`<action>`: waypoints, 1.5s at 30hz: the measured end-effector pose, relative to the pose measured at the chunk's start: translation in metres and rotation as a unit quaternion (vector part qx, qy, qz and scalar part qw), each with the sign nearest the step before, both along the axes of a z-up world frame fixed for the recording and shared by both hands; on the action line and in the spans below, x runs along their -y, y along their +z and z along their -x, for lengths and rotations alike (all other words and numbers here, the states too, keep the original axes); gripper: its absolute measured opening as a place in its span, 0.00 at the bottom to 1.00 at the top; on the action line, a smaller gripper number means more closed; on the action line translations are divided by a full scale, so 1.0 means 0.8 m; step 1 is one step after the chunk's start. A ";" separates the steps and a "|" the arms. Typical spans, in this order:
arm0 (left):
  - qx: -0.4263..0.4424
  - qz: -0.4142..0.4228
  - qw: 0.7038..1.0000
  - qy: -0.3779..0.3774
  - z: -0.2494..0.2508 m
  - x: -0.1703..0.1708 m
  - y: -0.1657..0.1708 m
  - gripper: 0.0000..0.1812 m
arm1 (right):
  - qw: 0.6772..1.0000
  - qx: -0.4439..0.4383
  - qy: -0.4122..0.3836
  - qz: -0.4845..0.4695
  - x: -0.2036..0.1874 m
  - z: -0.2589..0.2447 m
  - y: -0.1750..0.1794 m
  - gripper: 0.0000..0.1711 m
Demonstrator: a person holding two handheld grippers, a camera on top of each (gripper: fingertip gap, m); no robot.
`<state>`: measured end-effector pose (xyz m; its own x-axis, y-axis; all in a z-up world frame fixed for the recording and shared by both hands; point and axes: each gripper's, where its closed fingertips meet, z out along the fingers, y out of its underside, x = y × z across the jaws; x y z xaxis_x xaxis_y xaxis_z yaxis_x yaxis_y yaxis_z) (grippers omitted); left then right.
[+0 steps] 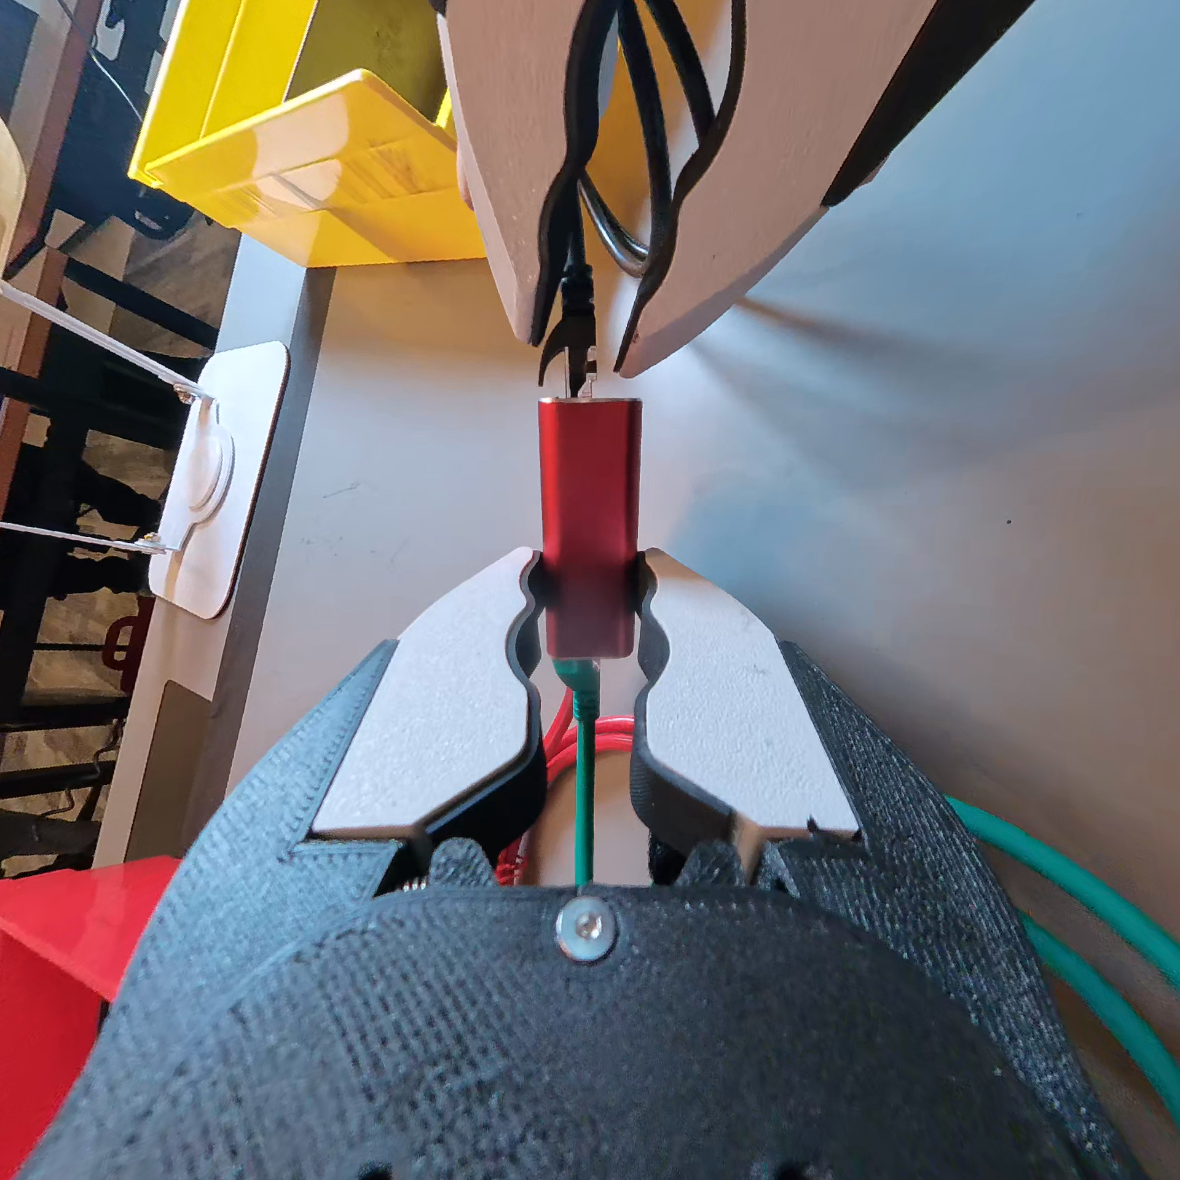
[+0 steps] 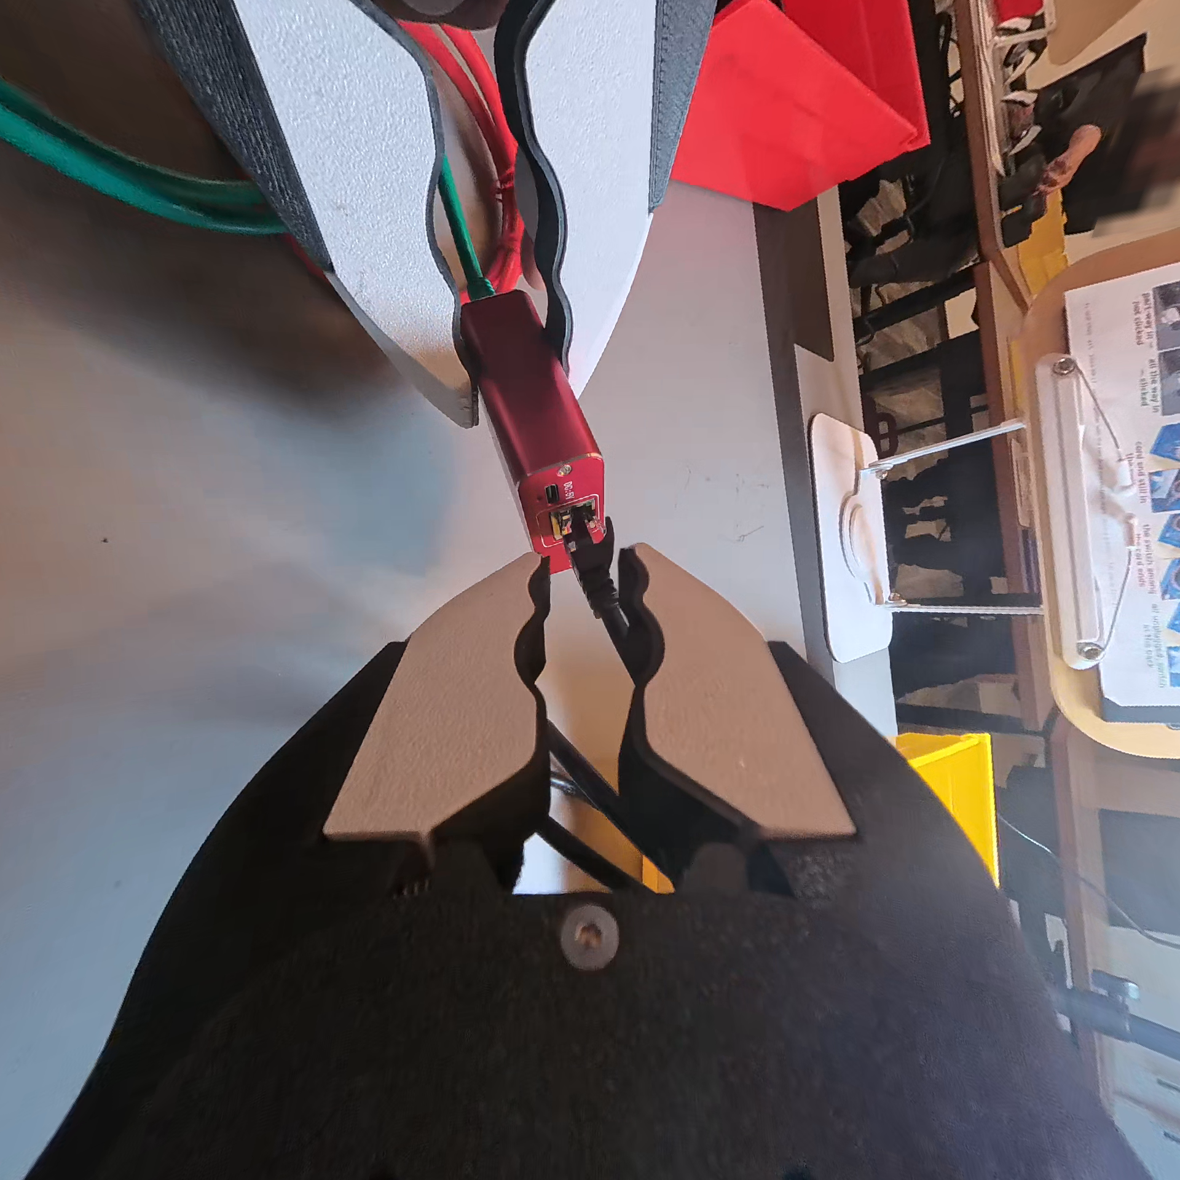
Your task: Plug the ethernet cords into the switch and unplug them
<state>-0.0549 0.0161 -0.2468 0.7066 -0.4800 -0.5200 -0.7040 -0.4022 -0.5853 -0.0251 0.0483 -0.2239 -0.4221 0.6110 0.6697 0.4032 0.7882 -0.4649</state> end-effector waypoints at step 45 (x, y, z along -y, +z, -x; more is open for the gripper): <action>-0.117 -0.113 0.985 -0.051 -0.023 0.011 0.060 0.15 | 0.992 -0.067 0.053 -0.095 0.035 -0.015 0.067 0.14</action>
